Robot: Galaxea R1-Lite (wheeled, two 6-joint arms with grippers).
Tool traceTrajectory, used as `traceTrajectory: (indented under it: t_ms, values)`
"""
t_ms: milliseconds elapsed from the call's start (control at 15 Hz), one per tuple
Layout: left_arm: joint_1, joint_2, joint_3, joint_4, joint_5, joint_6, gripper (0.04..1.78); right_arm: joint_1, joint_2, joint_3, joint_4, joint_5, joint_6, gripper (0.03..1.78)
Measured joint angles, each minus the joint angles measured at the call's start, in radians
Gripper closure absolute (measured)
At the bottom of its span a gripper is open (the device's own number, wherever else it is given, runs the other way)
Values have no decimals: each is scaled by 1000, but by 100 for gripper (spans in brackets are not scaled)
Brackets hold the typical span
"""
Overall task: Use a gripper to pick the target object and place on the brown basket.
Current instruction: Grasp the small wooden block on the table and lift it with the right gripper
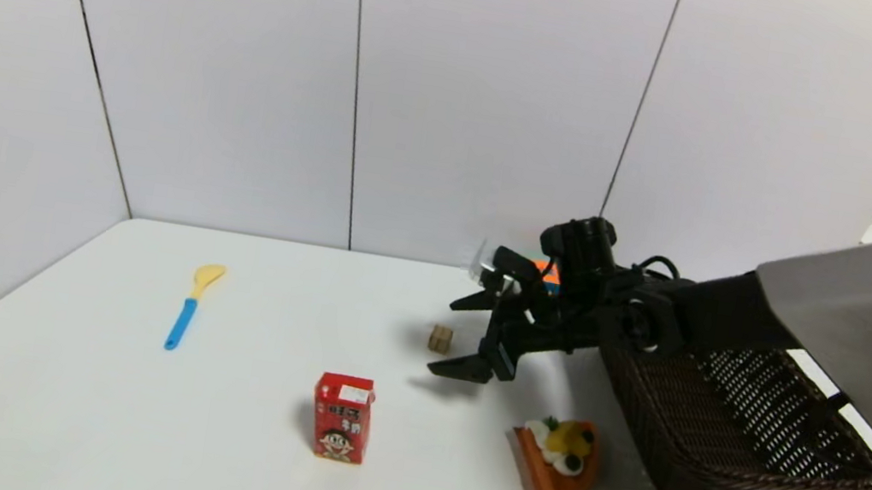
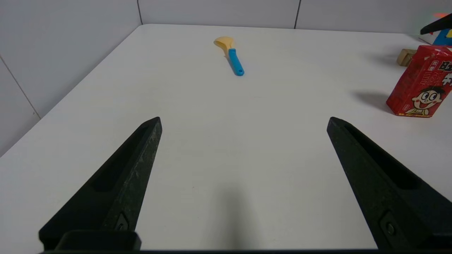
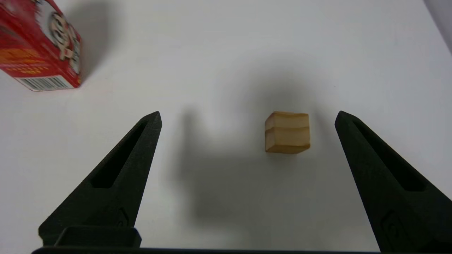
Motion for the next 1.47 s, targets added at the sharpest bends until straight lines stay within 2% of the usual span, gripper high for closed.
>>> traceTrajectory:
  t_ms: [400, 1467]
  values:
    - [0, 0, 0, 0, 0, 0, 13, -1, 64, -78, -2, -11, 10, 12]
    - [0, 0, 0, 0, 0, 1, 13, -8, 118, -113, 3, -17, 6, 11]
